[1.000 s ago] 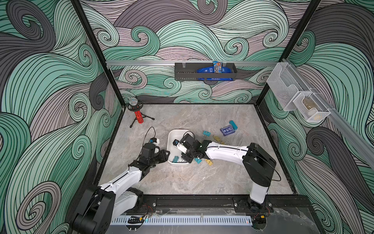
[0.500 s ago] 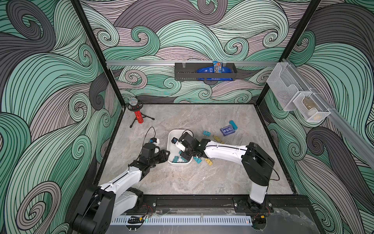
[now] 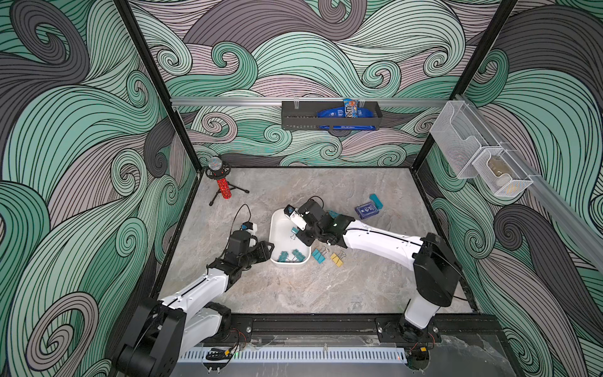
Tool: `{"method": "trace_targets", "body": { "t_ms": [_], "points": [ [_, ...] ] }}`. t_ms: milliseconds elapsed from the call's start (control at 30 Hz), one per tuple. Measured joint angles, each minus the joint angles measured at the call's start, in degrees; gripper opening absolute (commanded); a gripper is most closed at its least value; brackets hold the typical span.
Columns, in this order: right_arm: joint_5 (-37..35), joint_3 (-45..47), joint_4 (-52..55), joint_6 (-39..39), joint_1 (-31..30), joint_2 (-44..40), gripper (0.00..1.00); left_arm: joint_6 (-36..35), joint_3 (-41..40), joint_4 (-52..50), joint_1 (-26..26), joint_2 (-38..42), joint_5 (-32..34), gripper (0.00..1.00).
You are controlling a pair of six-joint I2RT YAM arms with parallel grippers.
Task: Take out the binder clips from the storage box
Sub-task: Pick up the binder clip from the storage box, then place the binder clip at the center of the board.
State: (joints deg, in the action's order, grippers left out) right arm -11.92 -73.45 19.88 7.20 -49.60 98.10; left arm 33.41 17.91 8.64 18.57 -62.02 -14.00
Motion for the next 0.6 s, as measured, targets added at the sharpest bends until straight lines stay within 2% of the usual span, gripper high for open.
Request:
{"method": "trace_targets", "body": {
  "t_ms": [233, 467, 600],
  "points": [
    [-1.16, 3.82, -0.79, -1.55, 5.79, -8.00, 0.01, 0.00, -0.02, 0.00, 0.00, 0.20, -0.02, 0.43],
    [-3.56, 13.79, -0.55, -5.22, 14.03, -16.09, 0.01, 0.04, -0.02, 0.48, 0.00, 0.42, -0.74, 0.43],
    [-4.24, 20.09, -0.31, -8.22, 16.68, -20.87, 0.01, 0.04, -0.02, 0.90, 0.00, 0.42, -1.14, 0.43]
  ]
}}
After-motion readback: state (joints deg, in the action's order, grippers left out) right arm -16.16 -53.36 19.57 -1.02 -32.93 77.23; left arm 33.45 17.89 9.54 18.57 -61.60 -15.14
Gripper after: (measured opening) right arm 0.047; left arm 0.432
